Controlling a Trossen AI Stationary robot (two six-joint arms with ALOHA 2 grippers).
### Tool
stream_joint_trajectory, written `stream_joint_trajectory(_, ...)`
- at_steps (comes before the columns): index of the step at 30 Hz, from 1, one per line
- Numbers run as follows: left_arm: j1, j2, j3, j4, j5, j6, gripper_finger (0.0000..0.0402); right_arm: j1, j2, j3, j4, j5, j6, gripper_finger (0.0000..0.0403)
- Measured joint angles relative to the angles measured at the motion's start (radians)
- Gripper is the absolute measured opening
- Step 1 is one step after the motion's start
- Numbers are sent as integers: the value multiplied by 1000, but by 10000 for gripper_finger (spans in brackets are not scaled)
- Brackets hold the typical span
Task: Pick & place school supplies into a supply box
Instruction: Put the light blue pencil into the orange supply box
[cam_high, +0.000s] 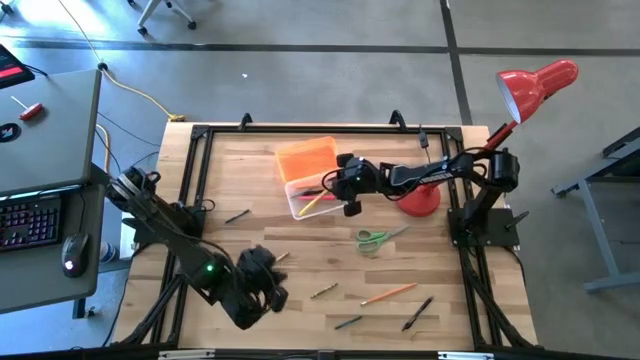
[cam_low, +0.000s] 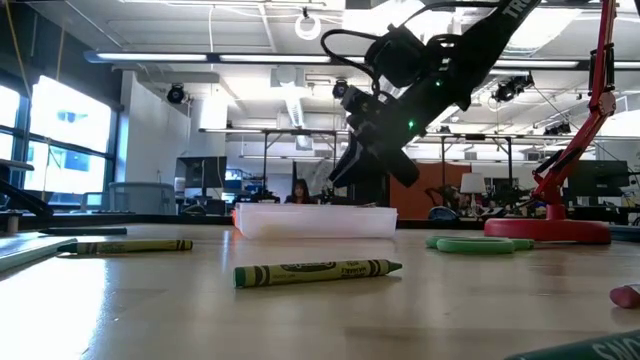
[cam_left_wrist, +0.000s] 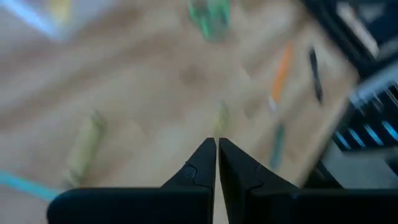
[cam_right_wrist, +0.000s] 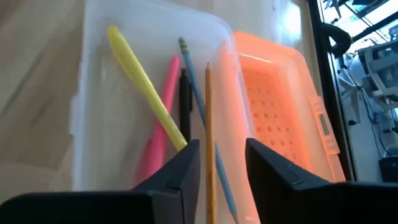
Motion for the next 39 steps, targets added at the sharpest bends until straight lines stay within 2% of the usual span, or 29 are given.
stream_joint_trajectory(3,0,47,1,111,140,-10,48,14,0,0,5,0,-1,114)
stream_joint_trajectory(7,0,111,0,173,215,-40,36,27,-1,0,9,0,2,114)
stream_joint_trajectory(11,0,151,-1,114,325,-163,20,33,-1,0,8,7,2,114)
stream_joint_trajectory(13,0,153,-1,28,359,-239,14,33,-1,0,7,32,2,114)
stream_joint_trajectory(15,0,152,0,-50,353,-319,13,33,-1,0,4,55,2,114)
stream_joint_trajectory(19,0,152,0,-263,258,-536,28,32,-1,0,3,85,2,114)
stream_joint_trajectory(23,1,152,-9,-454,280,-712,42,32,-1,0,0,83,2,114)
stream_joint_trajectory(27,0,153,-55,-463,242,-789,42,32,-1,0,0,82,2,114)
stream_joint_trajectory(32,28,153,-135,-348,195,-729,44,32,-2,0,0,82,2,114)
stream_joint_trajectory(39,107,154,-235,-278,274,-666,91,32,-2,0,1,82,2,114)
